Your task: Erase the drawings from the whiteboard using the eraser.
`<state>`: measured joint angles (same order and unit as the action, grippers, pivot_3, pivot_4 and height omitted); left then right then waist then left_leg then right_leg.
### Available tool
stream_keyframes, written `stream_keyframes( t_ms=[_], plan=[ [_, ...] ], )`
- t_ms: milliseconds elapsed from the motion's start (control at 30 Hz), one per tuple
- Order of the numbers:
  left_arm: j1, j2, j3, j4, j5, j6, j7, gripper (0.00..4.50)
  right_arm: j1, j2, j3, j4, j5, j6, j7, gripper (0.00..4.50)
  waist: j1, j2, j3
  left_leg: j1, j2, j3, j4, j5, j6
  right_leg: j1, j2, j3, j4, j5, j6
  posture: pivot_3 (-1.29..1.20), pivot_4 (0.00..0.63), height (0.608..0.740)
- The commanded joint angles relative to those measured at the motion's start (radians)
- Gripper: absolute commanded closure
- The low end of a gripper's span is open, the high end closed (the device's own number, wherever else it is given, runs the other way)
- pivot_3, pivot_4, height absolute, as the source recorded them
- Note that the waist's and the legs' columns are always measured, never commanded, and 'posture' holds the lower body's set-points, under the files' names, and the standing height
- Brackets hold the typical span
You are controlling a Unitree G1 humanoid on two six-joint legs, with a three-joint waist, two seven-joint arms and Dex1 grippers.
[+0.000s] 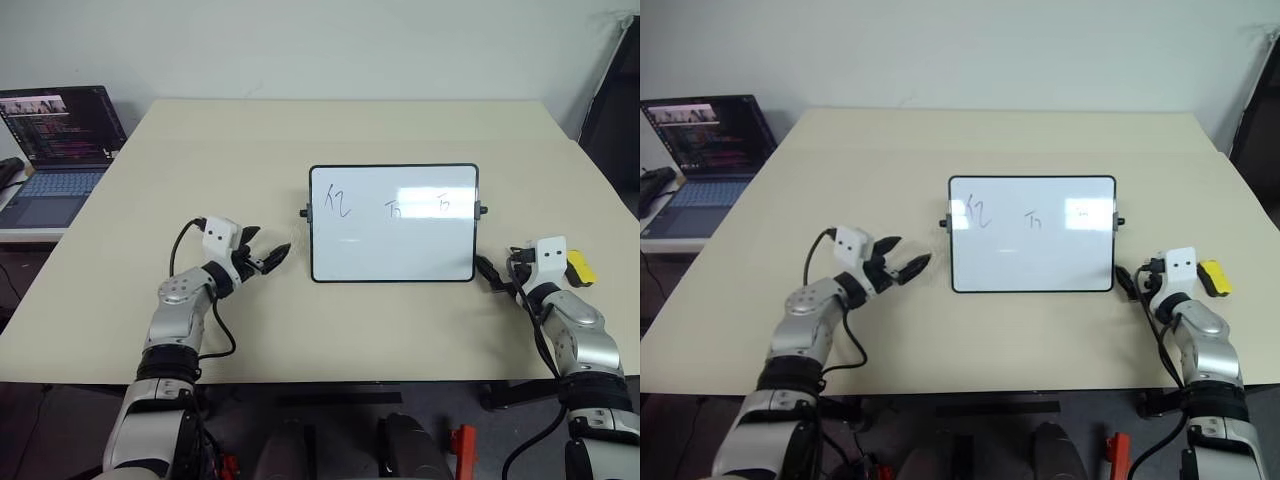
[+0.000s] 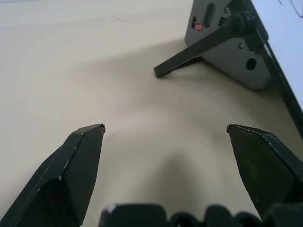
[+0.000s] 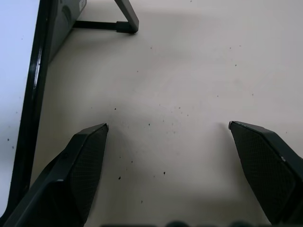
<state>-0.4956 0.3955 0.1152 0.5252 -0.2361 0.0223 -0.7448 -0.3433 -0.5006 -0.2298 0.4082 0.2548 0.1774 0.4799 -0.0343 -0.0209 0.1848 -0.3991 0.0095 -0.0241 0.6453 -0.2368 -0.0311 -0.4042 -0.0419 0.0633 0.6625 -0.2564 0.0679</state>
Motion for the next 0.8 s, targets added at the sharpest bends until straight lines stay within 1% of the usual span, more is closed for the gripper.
stream_keyframes(
  t_ms=[33,200,267,400,500,533,600,633,700,800],
  plan=[
    [0.013,-0.001,0.001,-0.064,-0.016,0.014,-0.004,0.0,-0.024,-0.004,-0.002,0.027,-0.004,-0.01,0.012,0.02,-0.001,0.0,0.0,0.0,0.0,0.0,0.0,0.0,0.0,0.0,0.0,0.0,0.0,0.0,0.0,0.0,0.15,0.74],
    [0.021,-0.005,0.008,-0.077,-0.017,0.021,0.003,0.0,-0.066,-0.009,-0.007,0.091,-0.006,-0.023,0.021,0.02,-0.001,0.0,0.0,0.001,0.0,0.0,0.0,0.0,0.0,0.0,0.001,0.0,0.0,0.001,-0.001,0.0,0.15,0.74],
    [0.032,0.009,0.012,-0.108,-0.032,0.038,-0.02,0.0,-0.079,-0.018,-0.006,0.099,-0.007,-0.028,0.031,0.02,-0.002,-0.001,0.0,0.001,0.0,0.0,0.001,0.0,0.0,0.0,0.001,0.0,0.0,0.001,-0.001,0.0,0.15,0.74],
    [0.129,0.117,0.052,-0.329,-0.173,0.197,-0.174,0.0,-0.086,-0.051,-0.017,0.071,0.01,-0.008,0.076,0.02,-0.011,0.0,0.0,0.0,0.001,0.0,0.0,0.0,0.0,0.0,0.001,0.0,0.001,0.001,-0.001,0.0,0.15,0.74],
    [0.197,0.208,0.067,-0.49,-0.243,0.28,-0.245,0.0,-0.073,-0.08,-0.039,0.032,0.044,0.034,0.115,0.02,-0.016,0.0,0.0,0.0,0.002,0.0,-0.001,0.0,0.0,-0.001,0.001,0.0,0.001,0.001,-0.002,0.0,0.15,0.74],
    [0.184,0.217,0.069,-0.568,-0.314,0.344,-0.252,0.0,-0.065,-0.096,-0.042,0.021,0.05,0.046,0.133,0.02,-0.016,0.0,0.0,0.0,0.002,0.0,-0.001,0.0,0.0,-0.001,0.002,0.0,0.0,0.001,-0.002,0.0,0.15,0.74],
    [0.122,0.182,0.011,-0.702,-0.417,0.454,-0.245,0.0,-0.062,-0.123,-0.052,0.039,0.052,0.05,0.157,0.02,-0.004,-0.001,0.0,-0.001,0.002,-0.001,0.0,0.0,0.0,-0.001,0.001,0.0,0.0,0.001,-0.002,0.0,0.15,0.74],
    [0.08,0.149,-0.049,-0.741,-0.422,0.485,-0.24,0.0,-0.062,-0.134,-0.053,0.044,0.049,0.057,0.157,0.02,0.007,-0.001,0.0,-0.001,0.002,-0.001,0.001,0.0,0.0,0.001,0.001,-0.001,0.0,0.001,-0.001,0.0,0.15,0.74],
    [-0.002,0.068,-0.167,-0.727,-0.344,0.466,-0.212,0.0,-0.07,-0.157,-0.065,0.065,0.051,0.059,0.158,0.02,0.015,-0.001,0.0,0.0,0.0,-0.002,0.002,0.0,0.0,0.003,0.0,-0.002,-0.002,0.002,0.001,0.0,0.15,0.74],
    [-0.076,-0.048,-0.251,-0.621,-0.274,0.412,-0.187,0.0,-0.077,-0.178,-0.101,0.087,0.074,0.06,0.162,0.02,0.009,-0.001,0.0,0.006,-0.001,0.0,0.002,0.0,0.0,0.011,0.0,0.0,-0.007,0.003,0.003,0.0,0.15,0.74]
  ],
)
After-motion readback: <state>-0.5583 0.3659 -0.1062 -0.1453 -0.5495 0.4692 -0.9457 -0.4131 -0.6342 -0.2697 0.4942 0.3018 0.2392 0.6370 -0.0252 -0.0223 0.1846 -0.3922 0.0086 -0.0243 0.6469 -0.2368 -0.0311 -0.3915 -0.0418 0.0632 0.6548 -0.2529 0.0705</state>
